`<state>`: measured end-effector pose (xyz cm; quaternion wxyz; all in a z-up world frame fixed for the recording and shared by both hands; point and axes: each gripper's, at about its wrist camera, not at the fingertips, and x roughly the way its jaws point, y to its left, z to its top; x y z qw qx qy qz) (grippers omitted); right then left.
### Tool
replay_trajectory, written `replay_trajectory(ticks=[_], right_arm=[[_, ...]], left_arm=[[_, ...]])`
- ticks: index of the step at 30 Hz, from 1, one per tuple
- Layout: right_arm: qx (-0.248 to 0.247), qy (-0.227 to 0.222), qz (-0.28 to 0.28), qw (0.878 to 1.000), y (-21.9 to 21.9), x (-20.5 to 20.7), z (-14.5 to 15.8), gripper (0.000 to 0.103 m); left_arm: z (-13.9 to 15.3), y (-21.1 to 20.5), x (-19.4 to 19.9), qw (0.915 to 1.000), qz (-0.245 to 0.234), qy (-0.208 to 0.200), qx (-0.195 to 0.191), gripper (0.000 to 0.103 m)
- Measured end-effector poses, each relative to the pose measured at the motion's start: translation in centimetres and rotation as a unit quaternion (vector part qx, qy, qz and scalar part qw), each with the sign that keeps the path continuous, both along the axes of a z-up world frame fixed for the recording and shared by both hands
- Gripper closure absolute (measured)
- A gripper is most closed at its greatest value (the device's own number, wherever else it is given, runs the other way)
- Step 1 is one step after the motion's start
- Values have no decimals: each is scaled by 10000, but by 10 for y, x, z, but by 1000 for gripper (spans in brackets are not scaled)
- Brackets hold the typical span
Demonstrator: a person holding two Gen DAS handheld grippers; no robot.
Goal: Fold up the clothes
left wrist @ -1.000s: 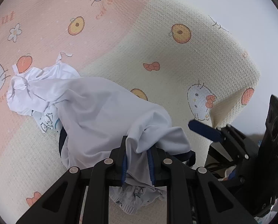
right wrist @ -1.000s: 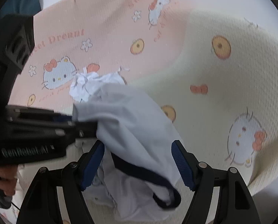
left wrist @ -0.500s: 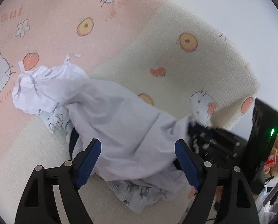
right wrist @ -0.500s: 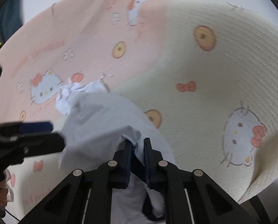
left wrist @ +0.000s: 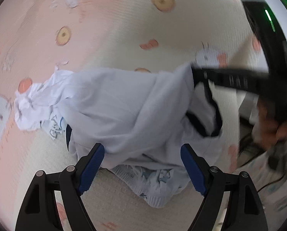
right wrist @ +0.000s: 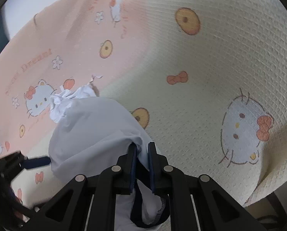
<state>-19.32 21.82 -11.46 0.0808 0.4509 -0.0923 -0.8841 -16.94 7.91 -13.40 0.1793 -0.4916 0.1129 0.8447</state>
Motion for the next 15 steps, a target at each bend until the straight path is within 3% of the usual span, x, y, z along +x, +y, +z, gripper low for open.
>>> replay_trajectory(ticks=[4,9,11,12,13,15], right_arm=[[52,-121,-23,9999,1,-2,-6,93],[110,-178,27,9998,1,-1,-6,93],[145,-227,77,9996,2,0,-6,93],[205,-219,105,9995,0,1,-5,90],[264,-211,133,9993,-1,2,-4,84],[546,-72,241,9982,-6,6,1,44]], left_arm=[[-10,6,-1,9974,-68,362,-618,22],[-15,1,-11,9965,38,497,-674,25],[-15,-3,-15,9971,57,493,-581,58],[-15,-4,-17,9975,80,449,-533,63],[-14,-5,-20,9980,103,405,-484,67],[-14,-8,-25,9986,148,316,-386,73]])
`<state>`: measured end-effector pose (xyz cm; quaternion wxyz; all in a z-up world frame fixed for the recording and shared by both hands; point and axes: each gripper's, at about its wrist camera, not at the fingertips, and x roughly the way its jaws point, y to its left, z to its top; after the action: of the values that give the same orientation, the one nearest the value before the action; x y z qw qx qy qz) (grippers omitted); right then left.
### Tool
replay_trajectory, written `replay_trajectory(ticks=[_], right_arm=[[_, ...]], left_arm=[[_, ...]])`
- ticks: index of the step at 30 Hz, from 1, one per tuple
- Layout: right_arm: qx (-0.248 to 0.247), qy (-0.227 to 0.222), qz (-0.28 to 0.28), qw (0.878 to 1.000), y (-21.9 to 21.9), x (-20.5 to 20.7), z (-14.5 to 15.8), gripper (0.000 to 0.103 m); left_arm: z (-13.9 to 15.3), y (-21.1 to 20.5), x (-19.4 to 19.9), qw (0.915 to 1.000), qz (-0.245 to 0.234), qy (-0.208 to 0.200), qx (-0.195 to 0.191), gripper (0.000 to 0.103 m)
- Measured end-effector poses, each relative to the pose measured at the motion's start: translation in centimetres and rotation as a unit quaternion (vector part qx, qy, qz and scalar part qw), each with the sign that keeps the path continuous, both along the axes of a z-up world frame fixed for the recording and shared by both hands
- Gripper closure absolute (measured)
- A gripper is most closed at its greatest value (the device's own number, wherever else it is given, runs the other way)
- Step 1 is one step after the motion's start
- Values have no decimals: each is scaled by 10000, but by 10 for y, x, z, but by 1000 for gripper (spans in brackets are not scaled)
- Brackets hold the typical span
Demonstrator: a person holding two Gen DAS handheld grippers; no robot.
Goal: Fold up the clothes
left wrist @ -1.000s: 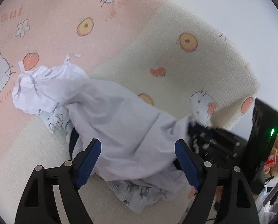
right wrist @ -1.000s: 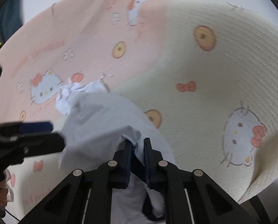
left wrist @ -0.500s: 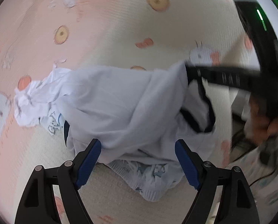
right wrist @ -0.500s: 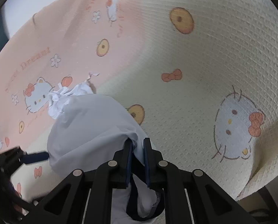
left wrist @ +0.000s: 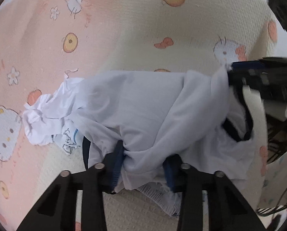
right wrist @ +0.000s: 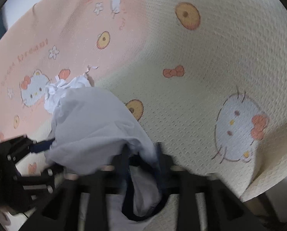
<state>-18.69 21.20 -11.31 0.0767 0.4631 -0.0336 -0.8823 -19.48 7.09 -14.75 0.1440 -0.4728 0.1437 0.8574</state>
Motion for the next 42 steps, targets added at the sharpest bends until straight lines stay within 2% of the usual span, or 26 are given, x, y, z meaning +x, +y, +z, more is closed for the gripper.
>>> replay_trajectory(ticks=[1,7,11,15,23,25,33,37,41,42], right_arm=[[175,113,84,9997,-4,3,3,39],[988,809,873,9880,-32,28,18,28],[1244,752,1177,9823,-45,31,18,28],[1216,783,1356,9802,-54,41,20,28],[1021,782,1587,9789,-65,49,24,28],[932,758,1622,9794,-67,48,25,28],[740,800,1727,9789,-78,46,25,28],[981,855,1512,9799,-82,37,17,28],[710,798,1368,9848,-78,21,12,29],[679,810,1290,9860,-77,17,12,34]], left_arm=[[3,-3,-2,9999,59,-34,108,74],[13,-9,-5,9986,203,-137,465,76],[23,-10,-6,9979,216,-81,606,77],[33,-11,-9,9968,192,-47,774,77],[50,-19,-23,9869,319,-188,1571,77],[50,-18,-28,9863,377,-224,1593,77],[60,-8,-23,9865,121,-214,1618,77],[62,-9,-26,9852,167,-257,1685,77],[62,-13,-27,9830,164,-326,1800,77],[62,-13,-27,9826,149,-356,1818,77]])
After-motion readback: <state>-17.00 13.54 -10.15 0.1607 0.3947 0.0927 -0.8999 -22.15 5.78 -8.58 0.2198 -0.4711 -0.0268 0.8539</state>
